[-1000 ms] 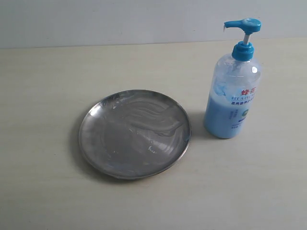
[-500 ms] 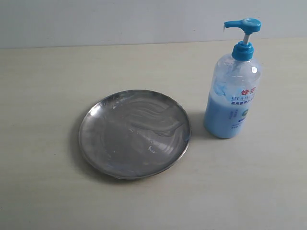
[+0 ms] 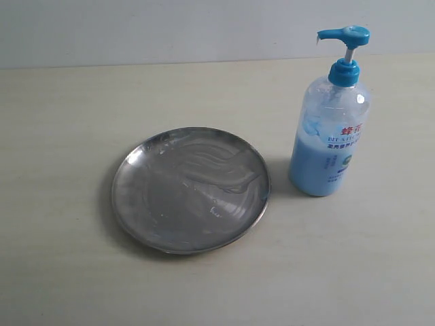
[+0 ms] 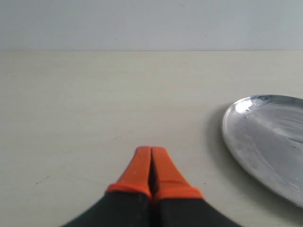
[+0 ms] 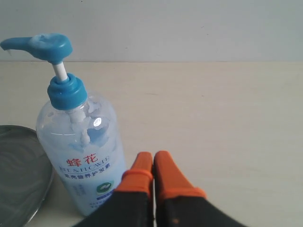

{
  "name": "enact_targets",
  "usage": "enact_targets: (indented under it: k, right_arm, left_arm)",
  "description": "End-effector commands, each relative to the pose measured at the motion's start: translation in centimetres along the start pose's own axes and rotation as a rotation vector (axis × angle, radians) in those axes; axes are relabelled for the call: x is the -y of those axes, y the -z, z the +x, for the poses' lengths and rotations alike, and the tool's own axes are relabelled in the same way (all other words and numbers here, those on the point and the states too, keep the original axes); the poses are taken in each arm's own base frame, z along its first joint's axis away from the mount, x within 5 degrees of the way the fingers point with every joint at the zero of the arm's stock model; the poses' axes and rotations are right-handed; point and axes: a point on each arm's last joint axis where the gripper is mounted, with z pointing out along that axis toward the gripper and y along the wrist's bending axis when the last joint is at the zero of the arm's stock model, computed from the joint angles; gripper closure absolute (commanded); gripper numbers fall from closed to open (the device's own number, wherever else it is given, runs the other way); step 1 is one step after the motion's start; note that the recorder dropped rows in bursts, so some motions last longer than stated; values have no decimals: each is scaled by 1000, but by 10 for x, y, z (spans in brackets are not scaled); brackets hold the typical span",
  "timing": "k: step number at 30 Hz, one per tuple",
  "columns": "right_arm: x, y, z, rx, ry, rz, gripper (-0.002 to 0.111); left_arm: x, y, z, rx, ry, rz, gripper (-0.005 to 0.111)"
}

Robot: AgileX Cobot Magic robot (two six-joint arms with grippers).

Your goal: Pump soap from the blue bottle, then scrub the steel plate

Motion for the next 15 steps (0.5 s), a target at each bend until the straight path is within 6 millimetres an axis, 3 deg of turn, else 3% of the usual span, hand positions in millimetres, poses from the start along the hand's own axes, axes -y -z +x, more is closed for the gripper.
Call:
enact_targets:
  k: [1, 6, 15]
  right_arm:
    - [0, 0, -4, 19, -13, 3, 105]
    - [-1, -1, 1, -33, -124, -13, 105]
    - [-8, -30, 17, -249, -47, -74, 105]
  left_arm:
    - [0, 1, -1, 13, 0, -3, 107]
    - [0, 1, -1, 13, 0, -3, 107]
    - [0, 1, -1, 13, 0, -3, 107]
